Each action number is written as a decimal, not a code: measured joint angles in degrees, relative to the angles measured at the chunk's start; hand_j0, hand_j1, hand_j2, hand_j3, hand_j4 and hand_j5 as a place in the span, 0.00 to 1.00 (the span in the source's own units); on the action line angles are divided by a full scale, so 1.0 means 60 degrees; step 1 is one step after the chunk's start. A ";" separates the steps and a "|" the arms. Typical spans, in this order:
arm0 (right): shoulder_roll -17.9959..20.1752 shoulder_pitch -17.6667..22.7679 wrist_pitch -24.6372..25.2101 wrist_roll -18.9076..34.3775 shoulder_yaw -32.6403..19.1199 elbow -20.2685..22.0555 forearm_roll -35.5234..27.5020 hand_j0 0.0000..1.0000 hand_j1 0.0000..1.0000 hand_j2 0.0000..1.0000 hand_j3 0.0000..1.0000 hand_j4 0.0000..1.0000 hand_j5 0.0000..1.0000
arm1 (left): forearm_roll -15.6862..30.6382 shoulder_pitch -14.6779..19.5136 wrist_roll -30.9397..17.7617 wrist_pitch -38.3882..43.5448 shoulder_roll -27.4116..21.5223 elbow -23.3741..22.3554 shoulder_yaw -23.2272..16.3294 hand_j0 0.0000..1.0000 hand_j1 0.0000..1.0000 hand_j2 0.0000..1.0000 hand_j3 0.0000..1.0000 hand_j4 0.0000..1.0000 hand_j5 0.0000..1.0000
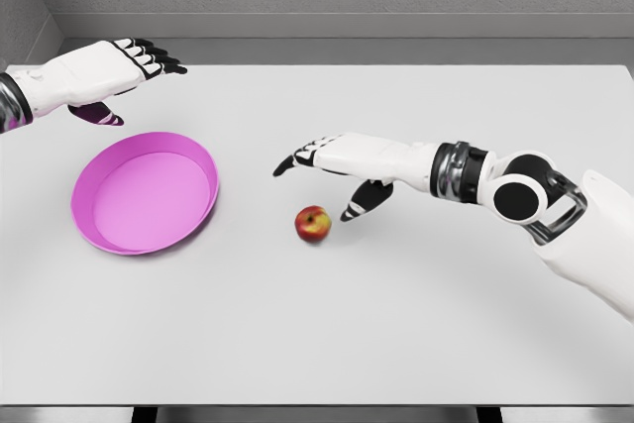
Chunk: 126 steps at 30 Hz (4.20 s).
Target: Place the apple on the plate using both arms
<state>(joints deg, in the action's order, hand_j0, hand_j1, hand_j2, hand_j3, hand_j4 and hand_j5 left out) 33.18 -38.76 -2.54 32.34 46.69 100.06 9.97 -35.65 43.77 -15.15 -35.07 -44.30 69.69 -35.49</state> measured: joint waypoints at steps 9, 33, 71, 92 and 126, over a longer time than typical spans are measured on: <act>0.2356 0.1464 -0.0708 0.0021 -0.3048 -0.0068 0.0010 1.00 1.00 1.00 1.00 1.00 1.00 | -0.0427 -0.0014 0.0018 -0.0001 0.0064 0.0560 0.0006 1.00 1.00 1.00 1.00 1.00 1.00; 0.3419 0.2592 -0.3830 -0.0009 -0.5246 -0.0550 -0.0061 1.00 1.00 1.00 1.00 1.00 1.00 | 0.0564 0.1567 -0.1496 -0.0004 0.1996 0.2137 -0.4210 1.00 1.00 1.00 1.00 1.00 1.00; 0.3439 0.2886 -0.3830 -0.0009 -0.5045 -0.0499 -0.0060 1.00 1.00 1.00 1.00 1.00 1.00 | -0.0268 0.1553 -0.1985 -0.0001 0.2625 0.2183 -0.4998 0.58 0.58 0.58 0.58 0.58 0.58; 0.3454 0.2901 -0.3830 -0.0010 -0.5041 -0.0492 -0.0061 1.00 1.00 1.00 1.00 1.00 1.00 | 0.0274 0.1567 -0.1951 -0.0009 0.1965 0.2156 -0.4552 0.12 0.12 0.12 0.12 0.12 0.12; 0.3453 0.2915 -0.3830 -0.0010 -0.5041 -0.0500 -0.0060 1.00 1.00 1.00 1.00 1.00 1.00 | 0.1771 0.1275 -0.1986 -0.0008 -0.0453 0.0968 -0.3266 1.00 1.00 1.00 1.00 1.00 1.00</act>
<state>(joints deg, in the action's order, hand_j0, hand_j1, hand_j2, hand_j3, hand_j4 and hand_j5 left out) 53.90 -21.27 -25.52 32.28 16.45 97.06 9.61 -25.02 51.42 -27.07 -35.12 -47.02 75.50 -55.09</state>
